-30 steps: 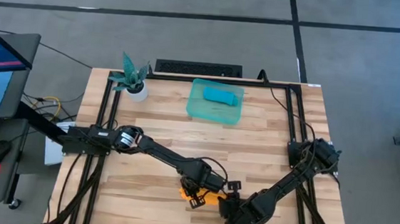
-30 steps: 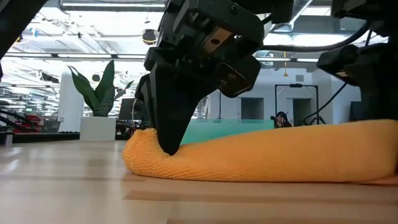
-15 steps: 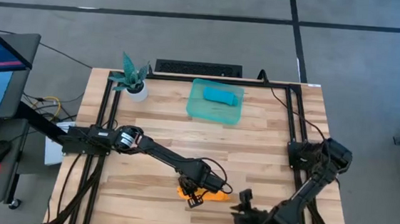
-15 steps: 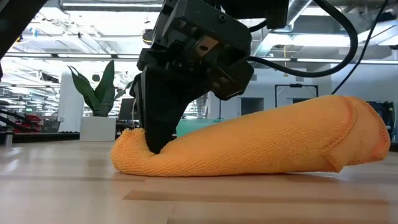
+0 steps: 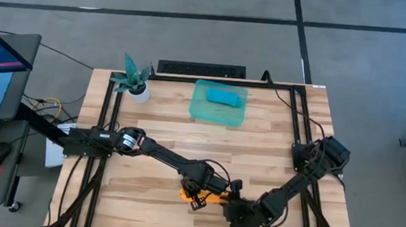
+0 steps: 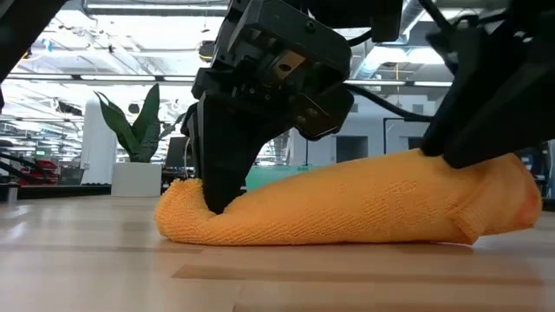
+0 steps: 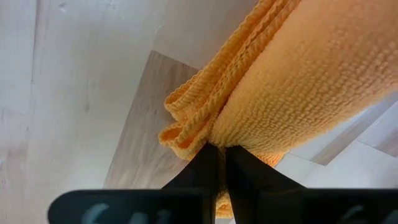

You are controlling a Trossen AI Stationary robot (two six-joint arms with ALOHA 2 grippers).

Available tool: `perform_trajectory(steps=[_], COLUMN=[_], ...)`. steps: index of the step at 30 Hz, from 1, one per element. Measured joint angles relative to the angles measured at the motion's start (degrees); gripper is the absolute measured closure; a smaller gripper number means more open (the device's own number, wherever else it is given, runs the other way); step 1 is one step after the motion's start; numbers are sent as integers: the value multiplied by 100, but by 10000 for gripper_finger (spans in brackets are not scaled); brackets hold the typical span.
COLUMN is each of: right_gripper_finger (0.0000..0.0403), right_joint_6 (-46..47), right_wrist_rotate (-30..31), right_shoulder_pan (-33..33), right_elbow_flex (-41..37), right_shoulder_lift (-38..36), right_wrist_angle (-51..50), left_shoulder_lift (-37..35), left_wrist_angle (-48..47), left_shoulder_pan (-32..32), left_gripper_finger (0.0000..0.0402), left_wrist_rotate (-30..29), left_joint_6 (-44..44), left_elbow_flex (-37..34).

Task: Roll microfiber towels into tight, uniform cylinder then place into a basket
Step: Roll the yellow microfiber towel

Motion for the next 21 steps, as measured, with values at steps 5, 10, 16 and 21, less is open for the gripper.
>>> perform_trajectory(steps=[5,10,16,21], right_gripper_finger=[285,285,285,285], right_joint_6=[838,1173,1204,1271], right_wrist_rotate=[-64,-543,-703,-795], right_shoulder_pan=[-199,-370,-452,-468], right_elbow_flex=[-31,-37,2,1], right_shoulder_lift=[0,195,571,535], right_wrist_angle=[-605,-667,-490,-542], left_shoulder_lift=[0,0,0,0], left_wrist_angle=[3,8,9,5], left_shoulder_pan=[-12,-28,-31,-47], left_gripper_finger=[389,389,389,381], left_wrist_rotate=[0,80,123,95], left_joint_6=[0,-1,-4,312], left_elbow_flex=[0,0,0,0])
